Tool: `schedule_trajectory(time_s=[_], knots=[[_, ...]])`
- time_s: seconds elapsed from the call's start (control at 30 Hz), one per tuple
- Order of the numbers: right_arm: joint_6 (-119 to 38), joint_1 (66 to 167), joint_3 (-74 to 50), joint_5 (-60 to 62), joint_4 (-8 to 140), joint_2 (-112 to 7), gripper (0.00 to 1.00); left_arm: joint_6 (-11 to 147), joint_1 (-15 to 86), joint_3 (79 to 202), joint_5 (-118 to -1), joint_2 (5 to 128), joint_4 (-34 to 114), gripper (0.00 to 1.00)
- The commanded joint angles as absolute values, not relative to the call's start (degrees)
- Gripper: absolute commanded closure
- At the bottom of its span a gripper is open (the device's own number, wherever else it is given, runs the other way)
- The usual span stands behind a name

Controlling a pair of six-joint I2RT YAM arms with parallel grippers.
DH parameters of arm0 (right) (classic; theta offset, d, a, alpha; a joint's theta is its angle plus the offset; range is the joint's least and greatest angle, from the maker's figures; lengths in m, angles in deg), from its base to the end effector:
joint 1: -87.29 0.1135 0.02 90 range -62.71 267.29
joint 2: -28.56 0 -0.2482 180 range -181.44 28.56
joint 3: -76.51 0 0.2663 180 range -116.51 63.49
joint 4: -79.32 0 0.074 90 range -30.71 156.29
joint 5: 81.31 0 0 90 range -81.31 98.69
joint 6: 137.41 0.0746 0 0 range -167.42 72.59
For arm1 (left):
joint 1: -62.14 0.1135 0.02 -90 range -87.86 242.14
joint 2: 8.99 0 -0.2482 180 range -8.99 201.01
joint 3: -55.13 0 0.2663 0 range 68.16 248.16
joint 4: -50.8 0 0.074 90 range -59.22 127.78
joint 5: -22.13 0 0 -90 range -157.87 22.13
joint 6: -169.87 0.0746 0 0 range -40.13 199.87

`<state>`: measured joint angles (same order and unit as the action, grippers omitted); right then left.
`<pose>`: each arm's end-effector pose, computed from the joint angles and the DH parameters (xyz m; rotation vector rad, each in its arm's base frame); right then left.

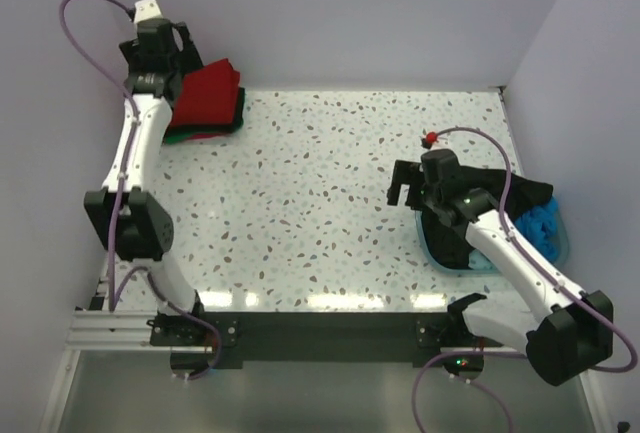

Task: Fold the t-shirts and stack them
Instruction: Neatly place the folded tshirt to the corner

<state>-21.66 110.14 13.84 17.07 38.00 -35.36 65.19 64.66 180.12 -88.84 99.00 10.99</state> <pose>0.2678 0.1010 0.2306 0.1332 2.3148 0.2642 0.4821 0.0479 0.3717 -0.5240 1.8757 0.2197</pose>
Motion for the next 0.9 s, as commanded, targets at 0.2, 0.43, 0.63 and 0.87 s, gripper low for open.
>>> schedule_trajectory(time_s=[0.2, 0.43, 0.63, 0.87], knots=[[-18.5, 109.9, 14.2, 20.3, 30.4, -26.5, 0.02, 43.2, 42.2, 134.7, -85.0, 68.6, 6.4, 0.0], [-18.0, 110.0, 19.0, 15.6, 29.9, -17.0, 0.02, 32.8, 33.3, 115.7, -91.5, 52.1, -3.5, 0.0], [-14.5, 110.0, 24.4, 11.0, 33.8, -8.9, 0.01, 29.3, 33.3, 111.5, -95.3, 39.1, -9.4, 0.0], [-14.5, 110.0, 24.9, 11.5, 32.5, -7.8, 0.01, 29.1, 33.4, 113.2, -96.9, 37.9, -10.8, 0.0]])
